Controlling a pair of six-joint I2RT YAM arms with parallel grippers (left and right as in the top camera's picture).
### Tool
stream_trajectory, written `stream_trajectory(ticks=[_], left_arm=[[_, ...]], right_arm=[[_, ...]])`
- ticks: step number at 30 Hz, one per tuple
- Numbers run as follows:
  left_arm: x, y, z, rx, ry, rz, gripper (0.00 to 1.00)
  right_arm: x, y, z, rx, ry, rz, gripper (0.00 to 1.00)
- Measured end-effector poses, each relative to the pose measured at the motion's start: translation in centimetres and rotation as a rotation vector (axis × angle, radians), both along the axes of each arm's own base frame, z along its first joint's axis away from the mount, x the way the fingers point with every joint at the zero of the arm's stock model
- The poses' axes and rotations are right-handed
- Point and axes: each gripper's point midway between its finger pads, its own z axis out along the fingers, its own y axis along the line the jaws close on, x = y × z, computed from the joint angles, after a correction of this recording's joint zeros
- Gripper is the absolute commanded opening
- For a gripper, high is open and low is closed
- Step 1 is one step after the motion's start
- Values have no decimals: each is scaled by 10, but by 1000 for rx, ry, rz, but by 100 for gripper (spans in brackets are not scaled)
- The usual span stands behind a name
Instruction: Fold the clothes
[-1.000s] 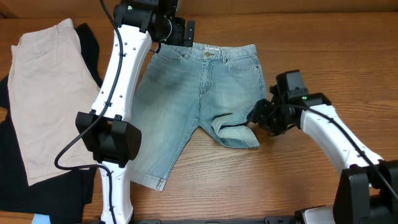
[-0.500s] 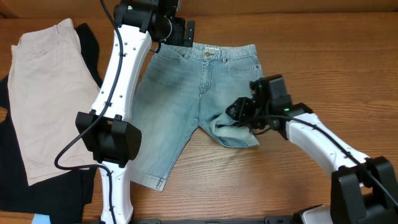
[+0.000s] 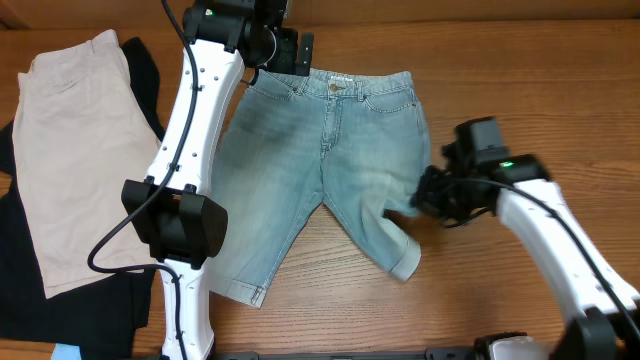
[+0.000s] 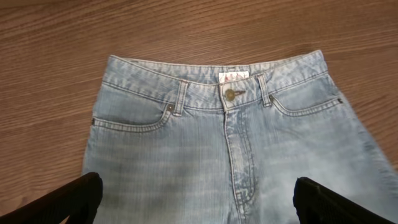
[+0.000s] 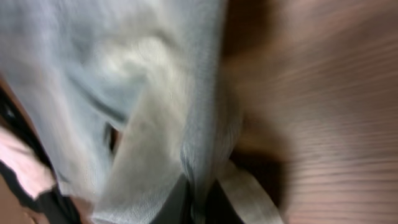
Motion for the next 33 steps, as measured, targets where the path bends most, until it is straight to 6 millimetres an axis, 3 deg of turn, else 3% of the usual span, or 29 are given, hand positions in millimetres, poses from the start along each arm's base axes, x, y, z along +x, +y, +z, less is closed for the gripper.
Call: stream_trajectory(ticks=[3, 6, 15, 23, 24, 27, 28, 30, 33], left_arm=[[0, 0, 0, 0, 1, 0, 100], [0, 0, 0, 0, 1, 0, 100], [0, 0, 0, 0, 1, 0, 100], [0, 0, 0, 0, 1, 0, 100], [0, 0, 0, 0, 1, 0, 100], [0, 0, 0, 0, 1, -1, 100], [0, 0, 0, 0, 1, -1, 100], [0, 0, 0, 0, 1, 0, 100], [0, 0, 0, 0, 1, -1, 100]], right_arm=[[-11, -16, 28, -46, 15, 0, 4], [-11, -21, 39, -73, -6, 8, 4], [7, -14, 42, -95, -93, 35, 4], [-12, -54, 27, -307, 11, -32, 7], [-15, -60, 26, -332, 26, -45, 11], [-19, -80, 25, -393, 59, -109, 56], [-19, -85, 25, -404, 62, -124, 65], [-19, -93, 25, -422, 63, -150, 76], [-18, -98, 25, -432, 65, -168, 80]])
